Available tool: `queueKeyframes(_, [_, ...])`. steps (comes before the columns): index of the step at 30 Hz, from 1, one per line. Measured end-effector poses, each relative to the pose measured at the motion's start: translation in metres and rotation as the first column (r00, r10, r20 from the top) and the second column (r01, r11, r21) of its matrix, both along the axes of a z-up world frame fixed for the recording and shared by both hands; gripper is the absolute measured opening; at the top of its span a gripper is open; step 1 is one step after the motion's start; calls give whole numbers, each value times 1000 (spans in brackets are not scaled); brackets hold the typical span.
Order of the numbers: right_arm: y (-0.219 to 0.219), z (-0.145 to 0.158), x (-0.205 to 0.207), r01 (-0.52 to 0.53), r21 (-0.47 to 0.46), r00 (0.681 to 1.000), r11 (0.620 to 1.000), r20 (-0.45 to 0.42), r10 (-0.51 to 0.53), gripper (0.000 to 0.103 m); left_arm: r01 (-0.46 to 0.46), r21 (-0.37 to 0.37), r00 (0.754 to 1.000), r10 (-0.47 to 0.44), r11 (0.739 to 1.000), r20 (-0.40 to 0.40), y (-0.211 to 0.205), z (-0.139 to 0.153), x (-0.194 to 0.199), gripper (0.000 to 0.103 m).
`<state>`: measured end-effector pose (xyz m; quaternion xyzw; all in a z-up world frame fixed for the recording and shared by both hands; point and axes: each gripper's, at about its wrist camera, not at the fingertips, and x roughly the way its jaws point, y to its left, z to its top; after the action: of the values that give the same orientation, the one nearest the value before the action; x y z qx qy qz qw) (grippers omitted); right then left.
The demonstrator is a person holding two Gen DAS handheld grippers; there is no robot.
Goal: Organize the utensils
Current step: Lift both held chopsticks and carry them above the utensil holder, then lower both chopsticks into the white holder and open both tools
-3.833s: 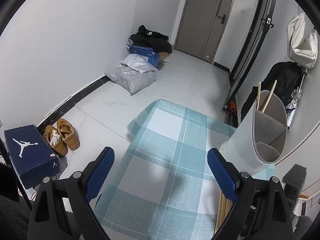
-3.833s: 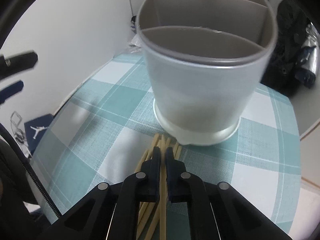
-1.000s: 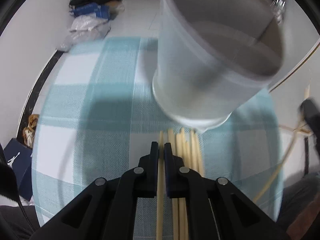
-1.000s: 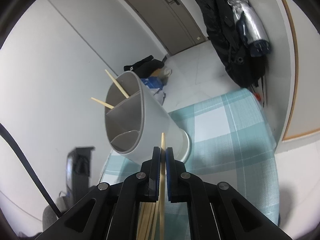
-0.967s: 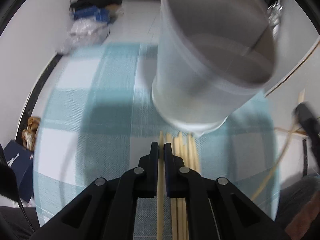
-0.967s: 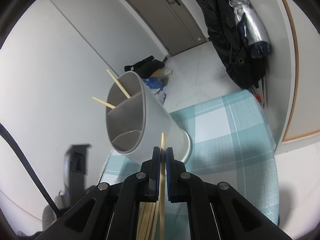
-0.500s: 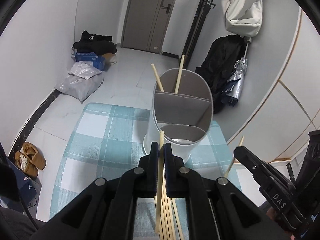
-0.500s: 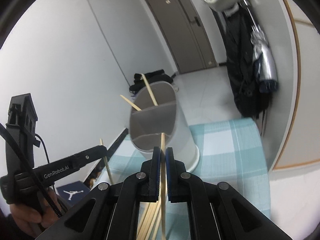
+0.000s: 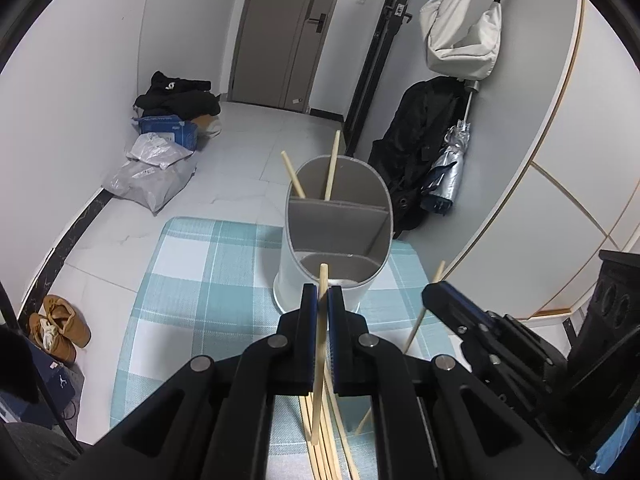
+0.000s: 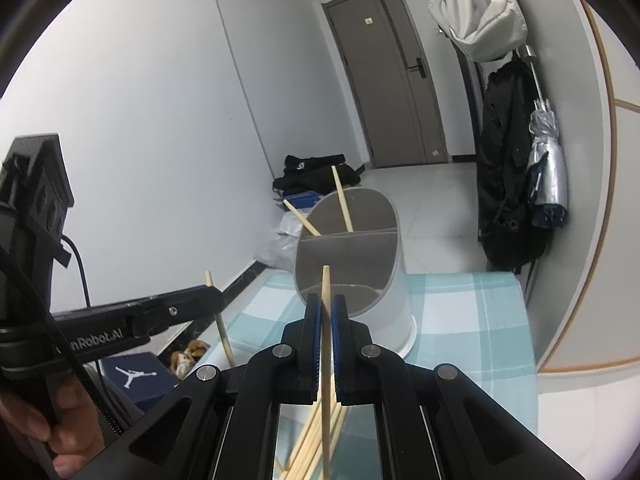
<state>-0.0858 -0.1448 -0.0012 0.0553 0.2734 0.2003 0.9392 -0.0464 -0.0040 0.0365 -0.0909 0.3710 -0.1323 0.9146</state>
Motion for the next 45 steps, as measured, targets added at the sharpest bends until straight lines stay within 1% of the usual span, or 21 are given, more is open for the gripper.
queueKeyframes(11, [-8,20,6,-5,37,1000,999,21,4,4,56,-27,998,-56,998,7,-9,24,15,2])
queueKeyframes(13, [-11,25,9,-4,40,1000,999,11,3,4,64,-32,998,-64,997,0,-9,29,20,2])
queueKeyframes(17, [-15,42,12,-8,64,1000,998,18,7,4,67,-67,998,-68,996,-2,-6,40,31,2])
queueKeyframes(21, [-16,61,22,-13,79,1000,997,29,10,4,75,-89,997,-73,993,22,-6,55,40,2])
queueKeyframes(26, [-11,92,44,-38,55,997,998,71,34,4,82,-151,996,-79,985,29,-3,74,60,2])
queueKeyframes(31, [-7,119,68,-50,50,994,998,102,45,4,66,-198,998,-61,978,29,3,92,85,2])
queueKeyframes(35, [-4,136,92,-56,47,991,997,125,50,4,52,-207,998,-41,977,58,9,104,102,2])
queueKeyframes(38, [-1,142,110,-58,34,988,998,142,53,4,30,-201,996,-13,979,86,15,110,117,2])
queueKeyframes(44, [6,141,142,-40,11,986,999,165,38,4,-12,-185,992,35,983,122,26,103,137,2])
queueKeyframes(45, [8,139,146,-36,3,985,999,169,35,4,-26,-193,989,54,981,140,31,101,138,2])
